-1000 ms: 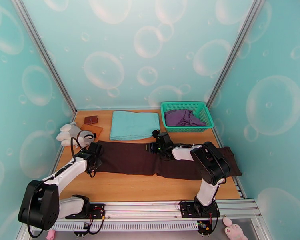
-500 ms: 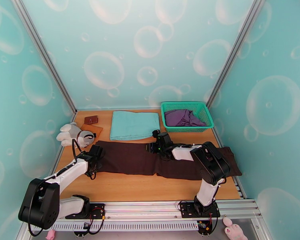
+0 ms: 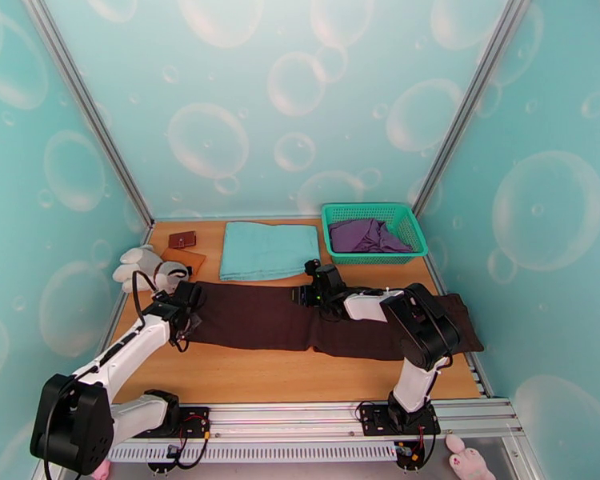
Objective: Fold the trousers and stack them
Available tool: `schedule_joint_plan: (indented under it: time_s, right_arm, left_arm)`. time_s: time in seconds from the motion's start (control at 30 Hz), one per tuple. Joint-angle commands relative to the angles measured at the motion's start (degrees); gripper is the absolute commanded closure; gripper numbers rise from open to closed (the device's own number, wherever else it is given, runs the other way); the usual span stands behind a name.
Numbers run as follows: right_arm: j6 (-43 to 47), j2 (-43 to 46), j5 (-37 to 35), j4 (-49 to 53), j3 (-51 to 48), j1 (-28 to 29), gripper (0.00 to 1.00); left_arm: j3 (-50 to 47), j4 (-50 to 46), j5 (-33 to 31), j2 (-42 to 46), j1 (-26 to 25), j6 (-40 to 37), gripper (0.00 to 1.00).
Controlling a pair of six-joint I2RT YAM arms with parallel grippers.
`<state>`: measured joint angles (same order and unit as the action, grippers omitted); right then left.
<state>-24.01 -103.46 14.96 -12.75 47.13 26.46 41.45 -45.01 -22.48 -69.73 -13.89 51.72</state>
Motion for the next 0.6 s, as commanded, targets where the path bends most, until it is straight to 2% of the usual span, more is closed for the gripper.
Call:
schedule_joint_plan:
  time_s: [0.0, 0.17, 0.27, 0.47, 0.5, 0.53, 0.57]
  right_arm:
    - [-0.9, -0.4, 0.1, 2.7, -1.7, -0.3, 0.53]
    - [-0.9, 0.2, 0.3, 2.3, -2.1, -0.3, 0.53]
    - [-0.9, 0.9, 0.6, 2.2, -2.6, -0.3, 0.52]
    - [-0.4, 4.6, 1.1, -1.0, -4.7, -0.4, 0.46]
    - [-0.1, 5.6, 1.3, -1.8, -5.5, -0.3, 0.45]
    - [0.0, 6.7, 1.6, -3.0, -6.3, -0.3, 0.44]
    - [0.1, 7.8, 1.8, -4.2, -7.1, -0.2, 0.43]
  left_arm:
    - [2.2, -3.7, -5.1, -1.2, 1.6, -1.4, 0.98]
    - [0.4, -2.6, -3.3, -2.7, 2.0, -1.7, 0.94]
    - [0.1, -2.7, -2.8, -1.4, 1.5, -0.9, 0.81]
    - [2.4, -3.5, -8.0, 1.6, 1.5, -1.8, 0.63]
    - [2.8, -2.8, -8.8, 2.2, 1.5, -2.6, 0.47]
    - [2.9, -1.4, -9.5, 2.7, 1.4, -3.6, 0.02]
    - [2.7, 0.6, -9.9, 3.1, 1.5, -5.0, 0.01]
